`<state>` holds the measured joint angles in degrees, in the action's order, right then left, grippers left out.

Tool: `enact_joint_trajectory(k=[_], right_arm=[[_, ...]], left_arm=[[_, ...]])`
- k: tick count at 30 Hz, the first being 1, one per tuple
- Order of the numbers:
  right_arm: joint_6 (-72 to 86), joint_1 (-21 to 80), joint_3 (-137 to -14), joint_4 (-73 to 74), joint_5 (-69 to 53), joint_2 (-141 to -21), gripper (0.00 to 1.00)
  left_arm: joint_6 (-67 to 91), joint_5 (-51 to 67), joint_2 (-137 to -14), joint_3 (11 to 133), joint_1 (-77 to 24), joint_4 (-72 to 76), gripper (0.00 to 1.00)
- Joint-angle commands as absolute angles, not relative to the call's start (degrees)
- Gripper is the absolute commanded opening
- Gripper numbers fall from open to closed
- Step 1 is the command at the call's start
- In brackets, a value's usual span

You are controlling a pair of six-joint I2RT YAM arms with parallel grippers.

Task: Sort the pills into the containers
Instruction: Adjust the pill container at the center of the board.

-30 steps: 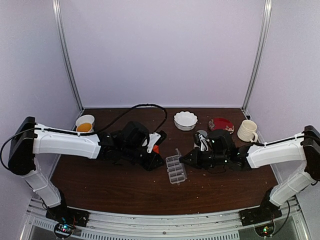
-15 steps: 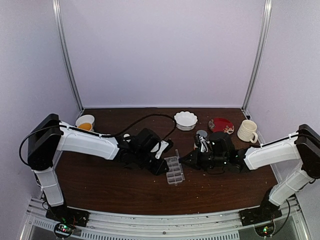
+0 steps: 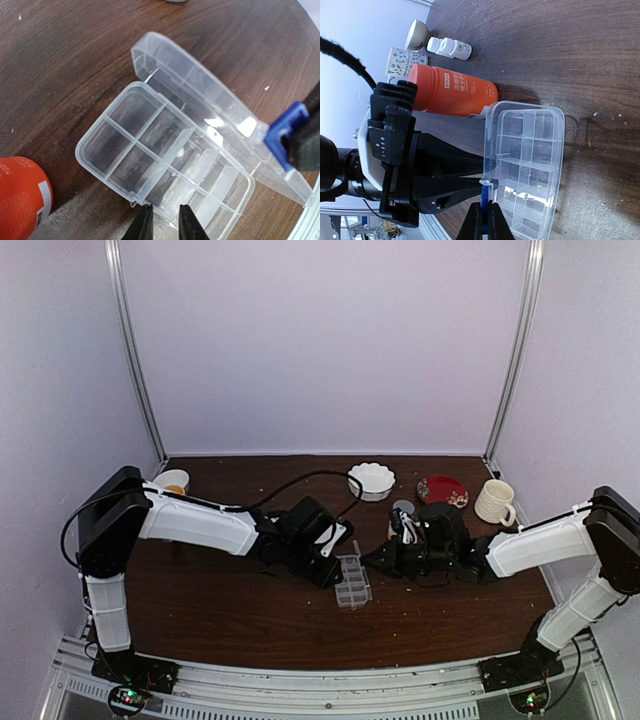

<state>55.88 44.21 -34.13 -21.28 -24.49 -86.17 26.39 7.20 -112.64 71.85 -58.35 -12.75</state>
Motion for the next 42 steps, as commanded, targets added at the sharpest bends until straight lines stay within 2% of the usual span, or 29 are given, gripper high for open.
enact_joint_trajectory(k=[1, 20, 23, 27, 42], right_arm=[[53.2, 43.6, -34.5, -18.2, -24.1, -86.4, 0.0], [38.4, 42.2, -39.8, 4.6, -10.3, -82.7, 0.06], [36.8, 42.2, -40.0, 7.4, -6.4, -82.7, 0.1], [35.2, 42.2, -39.9, 9.3, -3.7, -82.3, 0.2], [32.8, 42.2, -39.8, 9.4, -1.7, -87.9, 0.3]], left_arm=[[27.0, 4.7, -114.8, 74.3, -58.5, -15.6, 0.2], [25.5, 4.9, -115.9, 75.2, -58.5, -16.4, 0.19], [25.3, 5.0, -115.9, 75.3, -58.5, -16.3, 0.19], [24.9, 5.2, -115.9, 75.5, -58.6, -16.3, 0.19], [24.8, 6.1, -116.9, 77.3, -58.5, -16.4, 0.18]])
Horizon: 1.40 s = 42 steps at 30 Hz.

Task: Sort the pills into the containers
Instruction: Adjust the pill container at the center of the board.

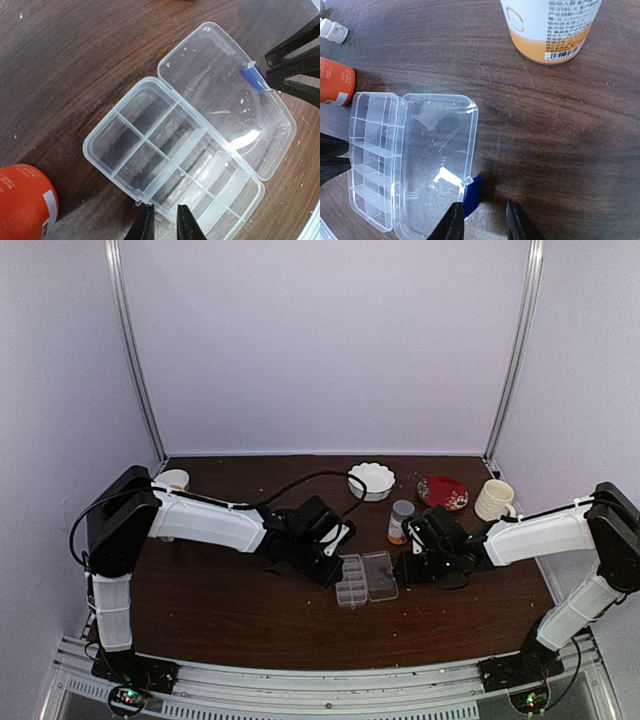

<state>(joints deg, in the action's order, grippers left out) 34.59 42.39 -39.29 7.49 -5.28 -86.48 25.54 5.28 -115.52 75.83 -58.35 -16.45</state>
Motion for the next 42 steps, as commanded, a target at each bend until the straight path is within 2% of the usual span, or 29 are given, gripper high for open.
enact_joint_trajectory(k=[1, 11, 23, 32, 35, 40, 42], right_arm=[[32.5, 42.2, -39.9, 9.8, -1.0, -88.0, 0.31], [30.6, 42.2, -41.1, 12.1, -0.3, -84.0, 0.3], [29.0, 42.4, -40.7, 10.5, -6.2, -75.1, 0.31], [29.1, 42.7, -37.8, 5.5, -7.4, -68.2, 0.27], [29.0, 42.7, -36.9, 3.6, -7.5, -66.0, 0.27], [29.2, 42.7, -35.3, 0.2, -6.8, -62.9, 0.27], [29.5, 42.6, -33.8, -3.4, -5.9, -61.2, 0.28]], left_arm=[[24.8, 6.0, -116.9, 77.3, -58.5, -16.5, 0.17], [24.9, 5.8, -116.3, 77.8, -58.5, -16.7, 0.17], [23.2, 5.1, -110.8, 81.1, -58.5, -20.5, 0.22], [22.5, -5.0, -101.1, 79.5, -57.6, -27.2, 0.25], [21.9, -8.6, -98.4, 79.6, -56.9, -30.6, 0.35], [21.8, -7.4, -96.5, 81.0, -54.3, -35.8, 0.67], [21.6, -7.0, -97.2, 82.1, -53.5, -37.8, 0.74]])
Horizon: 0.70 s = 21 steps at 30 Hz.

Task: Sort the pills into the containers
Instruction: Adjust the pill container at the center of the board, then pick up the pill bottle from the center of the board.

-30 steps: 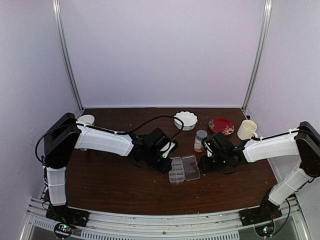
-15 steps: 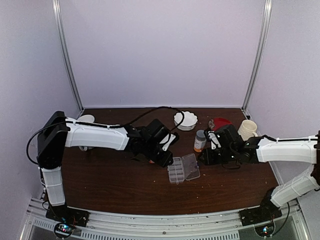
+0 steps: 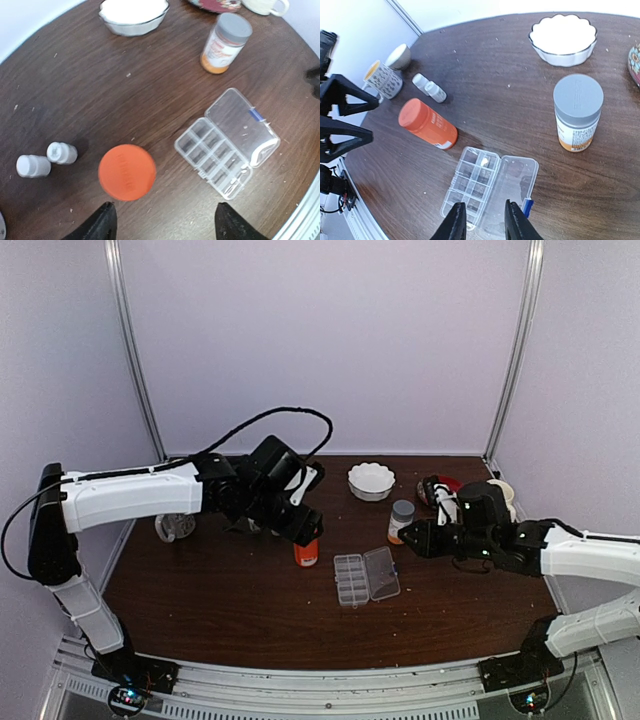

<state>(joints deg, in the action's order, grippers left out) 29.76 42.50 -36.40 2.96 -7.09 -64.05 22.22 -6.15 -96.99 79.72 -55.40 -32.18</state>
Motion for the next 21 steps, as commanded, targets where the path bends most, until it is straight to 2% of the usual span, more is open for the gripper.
enact_joint_trajectory(k=[1, 6, 8, 10, 11, 14, 15, 16, 21], right_arm=[[29.5, 42.6, -33.1, -4.9, -5.5, -60.5, 0.28], [28.1, 42.5, -32.4, -7.5, -2.9, -57.4, 0.32], [27.0, 42.4, -32.7, -6.9, -0.6, -57.0, 0.39], [25.9, 42.3, -34.0, -4.2, 2.8, -57.5, 0.41], [25.3, 42.2, -35.1, -2.7, 4.4, -58.4, 0.47], [25.1, 41.3, -38.9, 2.6, 7.8, -61.7, 0.78], [25.0, 40.8, -40.6, 4.4, 8.3, -63.4, 0.84], [24.7, 40.4, -42.7, 6.7, 8.8, -65.0, 0.88], [23.3, 39.8, -56.8, 20.9, 13.9, -76.2, 0.93]], left_arm=[[21.5, -7.3, -97.6, 82.7, -53.2, -38.8, 0.76], [21.5, -6.2, -100.3, 84.4, -51.4, -41.1, 0.88], [21.4, -5.8, -101.2, 84.9, -50.7, -41.6, 0.88], [21.3, -6.5, -101.8, 85.6, -50.4, -42.3, 0.88], [21.2, -6.9, -101.9, 85.9, -50.3, -42.4, 0.88], [20.9, -7.7, -101.4, 86.5, -50.2, -42.5, 0.87], [20.8, -7.8, -100.9, 86.6, -50.2, -42.5, 0.87], [20.7, -8.2, -100.2, 86.6, -50.2, -42.2, 0.86], [20.9, -11.9, -94.0, 83.5, -50.1, -38.5, 0.86]])
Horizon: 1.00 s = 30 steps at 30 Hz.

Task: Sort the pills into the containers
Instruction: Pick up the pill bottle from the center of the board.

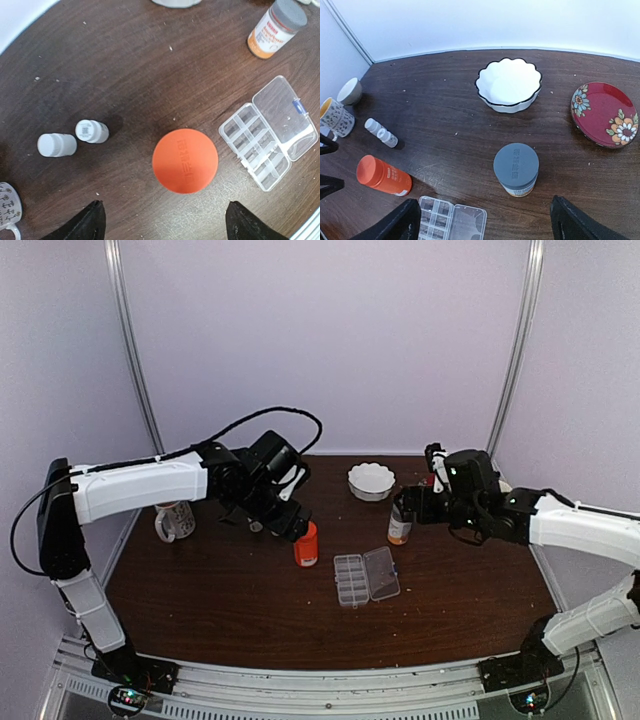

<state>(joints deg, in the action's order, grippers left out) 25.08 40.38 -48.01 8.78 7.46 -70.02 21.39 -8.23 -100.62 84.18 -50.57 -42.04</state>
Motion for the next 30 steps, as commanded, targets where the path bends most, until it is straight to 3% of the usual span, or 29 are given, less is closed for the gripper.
enact_joint_trajectory(k=[1, 13, 18, 30], right_arm=[[23.3, 39.5, -59.2, 23.2, 14.5, -78.3, 0.94], [20.3, 34.6, -74.8, 35.0, 10.0, -93.8, 0.88], [19.7, 34.4, -76.2, 34.9, 8.9, -96.8, 0.87], [19.3, 34.0, -78.3, 35.4, 7.2, -101.0, 0.74]], left_arm=[[21.0, -12.5, -92.8, 82.7, -50.2, -37.7, 0.86], [20.5, -14.1, -80.4, 71.2, -50.2, -27.1, 0.85], [20.0, -14.6, -79.2, 68.8, -50.2, -25.6, 0.86], [19.9, -15.2, -78.9, 67.9, -50.2, -25.0, 0.86]])
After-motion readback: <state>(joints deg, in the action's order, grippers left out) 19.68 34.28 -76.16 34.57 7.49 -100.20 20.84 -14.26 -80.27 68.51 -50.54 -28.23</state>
